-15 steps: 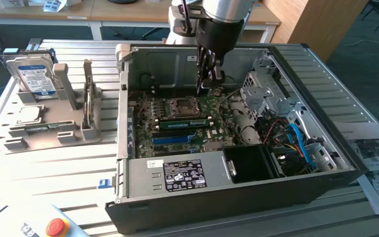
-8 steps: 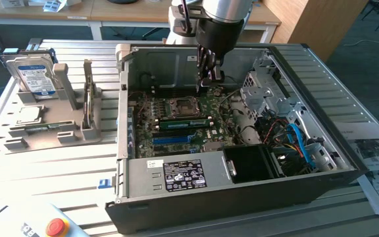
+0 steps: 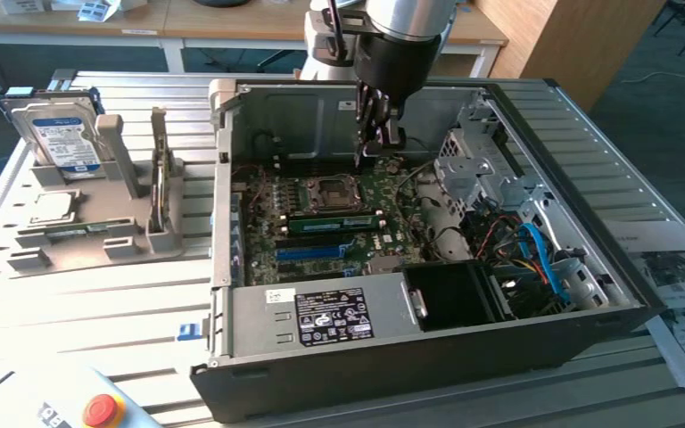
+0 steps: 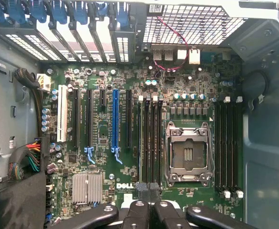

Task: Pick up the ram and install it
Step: 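Press down the ram until it locks into place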

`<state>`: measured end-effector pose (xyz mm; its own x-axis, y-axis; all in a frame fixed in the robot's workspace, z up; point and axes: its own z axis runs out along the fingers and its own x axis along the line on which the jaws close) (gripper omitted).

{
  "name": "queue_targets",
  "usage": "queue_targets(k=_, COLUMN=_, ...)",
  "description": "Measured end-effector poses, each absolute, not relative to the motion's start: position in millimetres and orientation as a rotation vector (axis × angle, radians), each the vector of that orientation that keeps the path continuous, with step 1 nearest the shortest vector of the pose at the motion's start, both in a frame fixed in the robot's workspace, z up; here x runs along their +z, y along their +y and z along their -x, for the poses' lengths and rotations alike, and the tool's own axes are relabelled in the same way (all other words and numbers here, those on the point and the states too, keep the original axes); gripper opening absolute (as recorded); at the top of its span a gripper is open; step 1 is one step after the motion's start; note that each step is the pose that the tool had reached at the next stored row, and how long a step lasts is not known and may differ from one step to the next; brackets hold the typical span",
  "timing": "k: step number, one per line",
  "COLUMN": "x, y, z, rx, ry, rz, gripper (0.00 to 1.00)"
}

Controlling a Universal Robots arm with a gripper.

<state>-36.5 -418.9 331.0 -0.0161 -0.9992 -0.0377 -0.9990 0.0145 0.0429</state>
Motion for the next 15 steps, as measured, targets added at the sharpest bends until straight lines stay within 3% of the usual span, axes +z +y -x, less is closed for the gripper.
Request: queue_targets(k=15, x=331, y=-419, z=3, rx=-0.094, ry=-2.233, rz=-2.199, gripper=0.10)
